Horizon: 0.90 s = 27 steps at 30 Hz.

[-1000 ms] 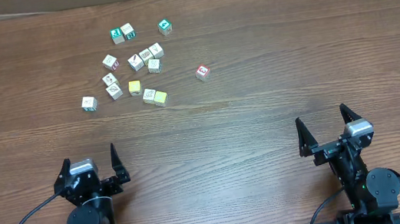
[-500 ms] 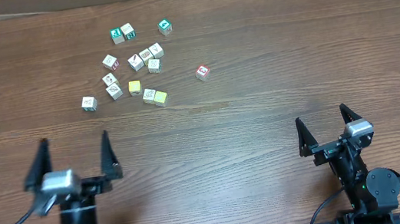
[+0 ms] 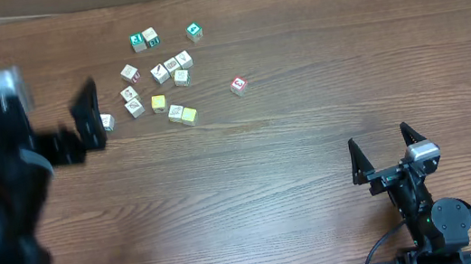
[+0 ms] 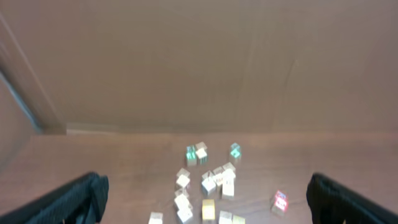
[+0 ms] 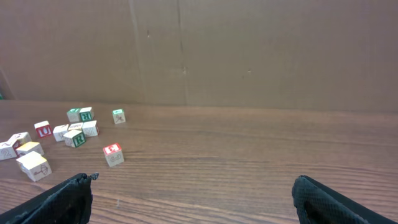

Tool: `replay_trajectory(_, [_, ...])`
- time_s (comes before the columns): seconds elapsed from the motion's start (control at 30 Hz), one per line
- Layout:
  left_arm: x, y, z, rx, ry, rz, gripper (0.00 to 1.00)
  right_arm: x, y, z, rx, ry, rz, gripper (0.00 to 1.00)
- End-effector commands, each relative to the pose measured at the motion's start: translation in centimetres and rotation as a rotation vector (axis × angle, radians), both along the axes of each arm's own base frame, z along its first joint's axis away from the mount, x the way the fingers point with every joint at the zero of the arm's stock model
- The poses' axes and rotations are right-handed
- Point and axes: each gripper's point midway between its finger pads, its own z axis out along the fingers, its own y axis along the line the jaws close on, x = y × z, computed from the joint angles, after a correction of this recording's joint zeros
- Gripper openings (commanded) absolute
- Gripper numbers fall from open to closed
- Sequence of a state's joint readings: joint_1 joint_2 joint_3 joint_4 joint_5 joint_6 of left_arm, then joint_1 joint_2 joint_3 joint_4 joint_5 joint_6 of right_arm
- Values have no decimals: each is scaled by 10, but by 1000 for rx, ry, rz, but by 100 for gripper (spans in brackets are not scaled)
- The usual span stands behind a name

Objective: Form a tower
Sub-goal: 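Reach the left gripper forward over the block cluster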

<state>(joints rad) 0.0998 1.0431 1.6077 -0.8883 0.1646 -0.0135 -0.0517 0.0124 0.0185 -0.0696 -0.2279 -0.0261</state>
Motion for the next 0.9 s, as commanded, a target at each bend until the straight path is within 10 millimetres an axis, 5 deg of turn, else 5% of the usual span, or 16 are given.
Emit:
replay_trajectory(0.0, [43,2,-1,40,132,-37,99,0,-1,-2,2,-3,-6,100])
replay_trajectory(0.23, [121,2,-83,-26,455,-80,99,0,-1,-2,2,-3,-6,100])
replay_trajectory(0.5, [153,-12,-188,-147,758,-155,100,0,-1,-2,2,-3,-6,100])
replay_trajectory(0.57, [157,-15,-216,-181,838,-160,54,0,-1,-2,2,-3,-6,100])
replay_trajectory(0.6, [158,-15,-227,-198,869,-148,41,0,-1,-2,2,-3,-6,100])
replay_trajectory(0.87, [169,-17,-278,-269,1005,-11,20,0,-1,-2,2,-3,-6,100])
